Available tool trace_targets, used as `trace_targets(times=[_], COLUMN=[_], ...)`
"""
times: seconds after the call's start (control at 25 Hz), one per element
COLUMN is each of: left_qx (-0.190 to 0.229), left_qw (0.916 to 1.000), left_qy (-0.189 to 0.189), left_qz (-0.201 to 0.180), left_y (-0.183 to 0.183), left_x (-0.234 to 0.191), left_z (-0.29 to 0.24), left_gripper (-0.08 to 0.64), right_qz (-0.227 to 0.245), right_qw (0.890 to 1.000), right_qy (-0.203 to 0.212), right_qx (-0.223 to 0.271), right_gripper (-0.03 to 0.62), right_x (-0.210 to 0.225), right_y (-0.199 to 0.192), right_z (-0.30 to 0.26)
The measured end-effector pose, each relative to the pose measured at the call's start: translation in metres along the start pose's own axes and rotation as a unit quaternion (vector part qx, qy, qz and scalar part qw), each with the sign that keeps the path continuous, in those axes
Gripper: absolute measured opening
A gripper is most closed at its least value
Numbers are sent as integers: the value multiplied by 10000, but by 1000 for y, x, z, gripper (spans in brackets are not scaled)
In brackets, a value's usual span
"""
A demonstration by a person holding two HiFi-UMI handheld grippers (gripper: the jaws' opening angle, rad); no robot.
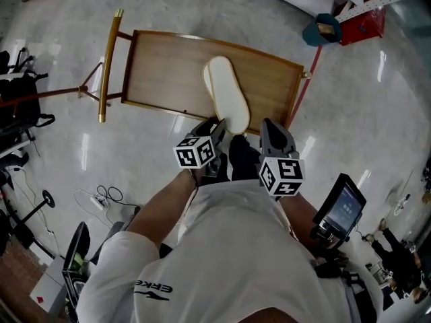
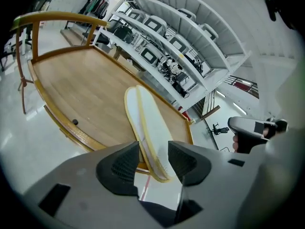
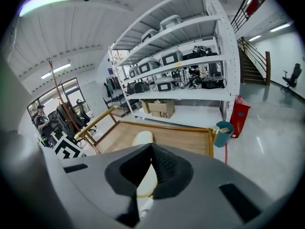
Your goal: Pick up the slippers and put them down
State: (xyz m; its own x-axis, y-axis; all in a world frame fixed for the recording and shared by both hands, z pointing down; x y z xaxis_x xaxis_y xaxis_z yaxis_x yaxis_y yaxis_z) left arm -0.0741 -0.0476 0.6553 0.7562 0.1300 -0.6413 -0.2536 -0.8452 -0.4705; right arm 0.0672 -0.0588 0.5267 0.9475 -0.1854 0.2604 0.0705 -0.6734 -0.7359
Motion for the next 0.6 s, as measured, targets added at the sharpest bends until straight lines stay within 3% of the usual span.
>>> trace_targets(times=[0.32,0.6], left_qx=[-489,-610], left_qw=[9963,9939], left_qy=[-505,-744], left_qz=[489,545], left_y=[-10,-6], left_x=[-1,2], left_z=[-27,-39], left_gripper=[261,265], right_qz=[-60,-98], right_qw=[9999,9998], right_qy=[-42,-56], right_qx=[-94,-141], right_gripper=[3,3], right_x=[12,16], right_y=[-1,-3], right_z=[-16,-20])
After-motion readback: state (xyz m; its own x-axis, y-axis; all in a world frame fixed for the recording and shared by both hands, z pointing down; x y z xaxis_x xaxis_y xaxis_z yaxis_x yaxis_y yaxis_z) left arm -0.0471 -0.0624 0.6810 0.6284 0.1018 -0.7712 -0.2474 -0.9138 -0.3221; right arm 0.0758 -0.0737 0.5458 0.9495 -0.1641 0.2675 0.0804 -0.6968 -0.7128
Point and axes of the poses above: the fingertips, and each gripper's own axes: z backward along the fingers, x to its right, y out of its top, the point moved 2 cm from there along z, backward along the fingers, and after that the axes turned 3 degrees about -z, right-handed, at the moved point
